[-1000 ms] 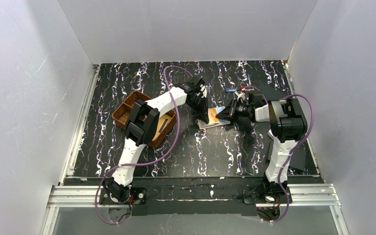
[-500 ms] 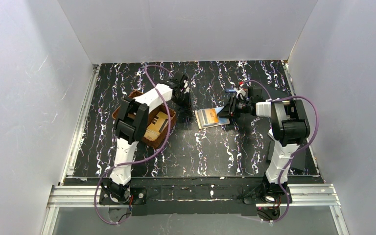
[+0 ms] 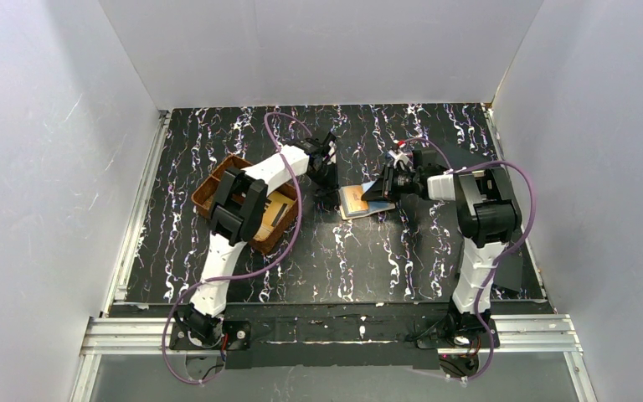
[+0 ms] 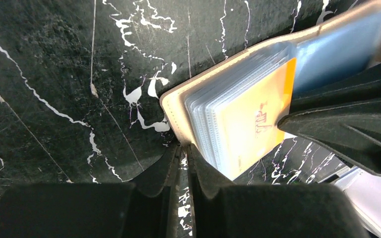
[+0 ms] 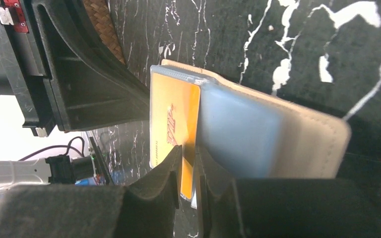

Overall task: Put the credit cards into the card holder
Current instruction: Insert the credit card into the card holder.

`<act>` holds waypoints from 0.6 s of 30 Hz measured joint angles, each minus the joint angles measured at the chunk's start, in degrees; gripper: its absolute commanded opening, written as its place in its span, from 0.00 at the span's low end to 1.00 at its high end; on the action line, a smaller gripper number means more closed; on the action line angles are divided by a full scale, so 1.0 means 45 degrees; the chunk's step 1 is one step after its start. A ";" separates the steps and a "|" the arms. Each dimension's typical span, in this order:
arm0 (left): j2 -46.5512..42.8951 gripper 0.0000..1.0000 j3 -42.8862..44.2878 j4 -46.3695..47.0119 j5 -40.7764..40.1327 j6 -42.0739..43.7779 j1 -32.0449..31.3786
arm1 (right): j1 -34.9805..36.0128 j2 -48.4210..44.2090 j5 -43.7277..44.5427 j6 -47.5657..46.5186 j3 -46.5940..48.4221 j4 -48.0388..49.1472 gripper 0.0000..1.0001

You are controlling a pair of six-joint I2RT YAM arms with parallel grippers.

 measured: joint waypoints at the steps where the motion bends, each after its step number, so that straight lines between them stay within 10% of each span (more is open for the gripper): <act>1: 0.0029 0.09 0.0068 -0.0053 -0.0005 -0.0010 -0.0015 | 0.0063 0.0000 0.0019 0.0068 -0.0010 0.0078 0.25; 12: -0.0680 0.33 0.0160 -0.1010 -0.0087 0.0500 -0.0146 | 0.0291 -0.2895 0.3648 -0.2171 0.1107 -0.4731 0.60; 18: -0.5576 0.51 -0.1904 -0.1588 -0.0165 0.0583 0.0204 | 0.1763 -0.6732 0.5294 -0.1020 -0.0121 -0.3099 0.72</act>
